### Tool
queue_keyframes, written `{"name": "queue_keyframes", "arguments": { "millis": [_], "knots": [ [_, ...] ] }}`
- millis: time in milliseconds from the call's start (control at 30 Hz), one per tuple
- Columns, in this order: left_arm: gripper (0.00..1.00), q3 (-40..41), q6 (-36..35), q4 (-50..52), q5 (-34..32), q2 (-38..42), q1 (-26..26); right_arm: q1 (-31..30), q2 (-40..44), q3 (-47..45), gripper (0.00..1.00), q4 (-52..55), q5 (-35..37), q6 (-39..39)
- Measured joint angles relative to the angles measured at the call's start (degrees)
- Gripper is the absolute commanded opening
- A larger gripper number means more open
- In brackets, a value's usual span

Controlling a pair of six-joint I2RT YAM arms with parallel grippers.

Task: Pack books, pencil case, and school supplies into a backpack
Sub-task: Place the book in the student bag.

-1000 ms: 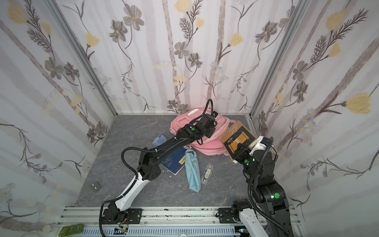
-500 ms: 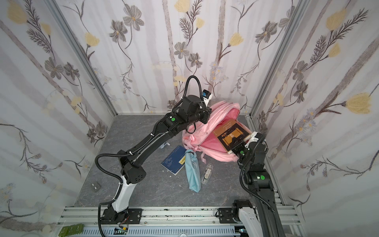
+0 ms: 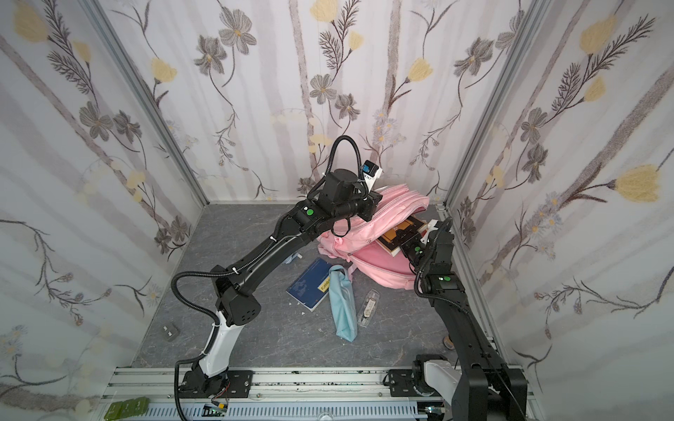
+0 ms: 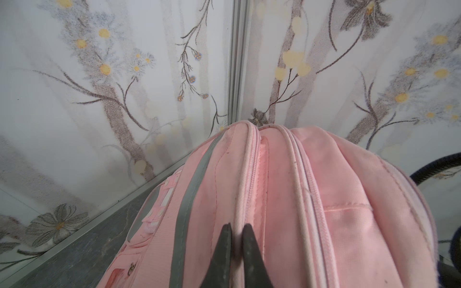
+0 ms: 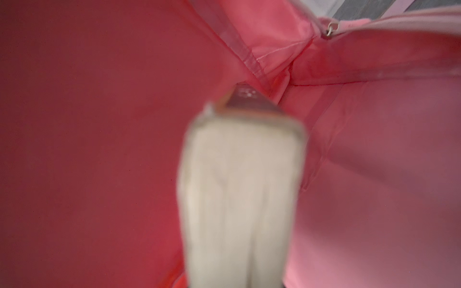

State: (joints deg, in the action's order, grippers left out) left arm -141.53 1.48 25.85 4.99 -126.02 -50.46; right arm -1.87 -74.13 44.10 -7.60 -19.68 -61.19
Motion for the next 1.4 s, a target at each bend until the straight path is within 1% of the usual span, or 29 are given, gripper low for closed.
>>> {"name": "queue_keyframes", "arguments": {
  "millis": [133,400,600,800,1033,1200,1300,1400],
  "knots": [
    [0.00,-0.50,0.66,-2.14,1.33,-1.36,0.09,-0.04,-3.32,0.48,0.00,-0.79,-0.98,-2.38],
    [0.00,-0.85,4.39,-4.61,3.10,-2.27,0.92,-0.04,-7.37,1.31,0.00,-1.51,-2.64,-5.14],
    [0.00,-0.85,5.73,-4.59,3.89,-2.29,0.96,-0.11,-10.78,1.36,0.00,-5.09,-2.86,-7.19],
    [0.00,-0.83,6.49,-4.61,5.77,-2.29,0.90,-0.11,-16.28,4.59,0.00,-6.56,-4.00,-9.62],
    [0.00,1.68,7.98,-6.71,8.39,-2.01,0.90,-0.26,-19.45,5.95,0.00,-8.44,-4.57,-11.28],
    [0.00,2.47,8.07,-6.78,9.40,-1.84,0.81,-0.37,-20.68,6.69,0.04,-8.50,-4.59,-11.41],
    [0.00,2.58,8.20,-6.80,9.55,-1.84,0.87,-0.37,-21.46,6.82,0.09,-8.76,-4.44,-11.39],
    [0.00,2.82,8.22,-6.91,9.09,-1.84,0.92,-0.37,-23.19,7.52,0.20,-8.90,-4.42,-11.34]
  ]
}}
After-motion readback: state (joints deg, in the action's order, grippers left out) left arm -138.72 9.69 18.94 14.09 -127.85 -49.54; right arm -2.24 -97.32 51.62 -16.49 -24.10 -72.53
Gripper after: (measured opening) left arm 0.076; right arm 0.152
